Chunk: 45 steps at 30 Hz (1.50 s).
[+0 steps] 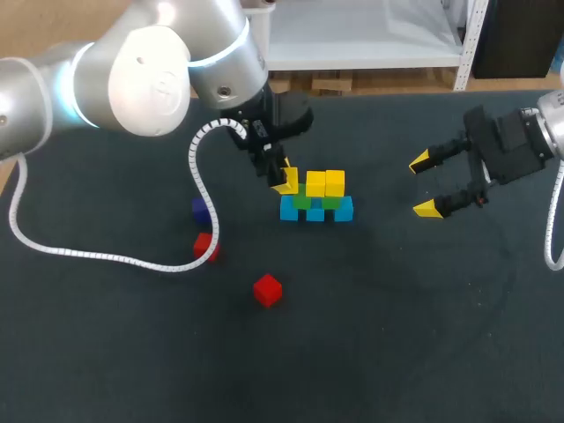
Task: Place the blue cubes, place green cubes on the blue cubes, place the yellow cubes on the green cubes, then place the red cubes on the yellow cubes, and place purple cube on the red cubes.
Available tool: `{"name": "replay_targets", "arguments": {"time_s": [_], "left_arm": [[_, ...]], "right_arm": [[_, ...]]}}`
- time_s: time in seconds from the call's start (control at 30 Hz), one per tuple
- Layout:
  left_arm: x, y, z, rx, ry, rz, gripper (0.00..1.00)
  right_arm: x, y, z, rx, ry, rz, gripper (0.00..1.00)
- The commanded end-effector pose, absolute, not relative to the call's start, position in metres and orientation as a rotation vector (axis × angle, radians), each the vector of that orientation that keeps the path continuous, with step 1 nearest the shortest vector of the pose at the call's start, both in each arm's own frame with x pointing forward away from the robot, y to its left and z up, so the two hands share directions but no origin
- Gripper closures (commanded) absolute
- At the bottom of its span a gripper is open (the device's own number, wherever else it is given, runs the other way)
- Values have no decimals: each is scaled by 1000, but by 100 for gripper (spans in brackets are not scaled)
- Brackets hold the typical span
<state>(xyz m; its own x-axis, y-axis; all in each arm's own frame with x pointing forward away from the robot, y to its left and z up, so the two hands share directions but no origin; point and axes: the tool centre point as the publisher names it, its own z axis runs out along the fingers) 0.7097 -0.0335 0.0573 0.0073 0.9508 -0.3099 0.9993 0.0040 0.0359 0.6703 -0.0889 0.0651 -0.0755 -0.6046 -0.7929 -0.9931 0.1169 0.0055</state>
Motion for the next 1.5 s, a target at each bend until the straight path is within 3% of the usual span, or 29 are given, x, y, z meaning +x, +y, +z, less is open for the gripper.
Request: {"name": "replay_targets", "arguments": {"time_s": [0.03,1.43,1.5], "left_arm": [[713,-37,55,2043,2033,-289,100],[714,-46,52,2080,1999,-313,100],[714,-46,51,2083,1998,-316,96]], "right_arm": [[671,-89,64,-1558,1754,775,0],[671,-89,64,-1558,1754,775,0],[671,-89,64,-1558,1754,775,0]]}}
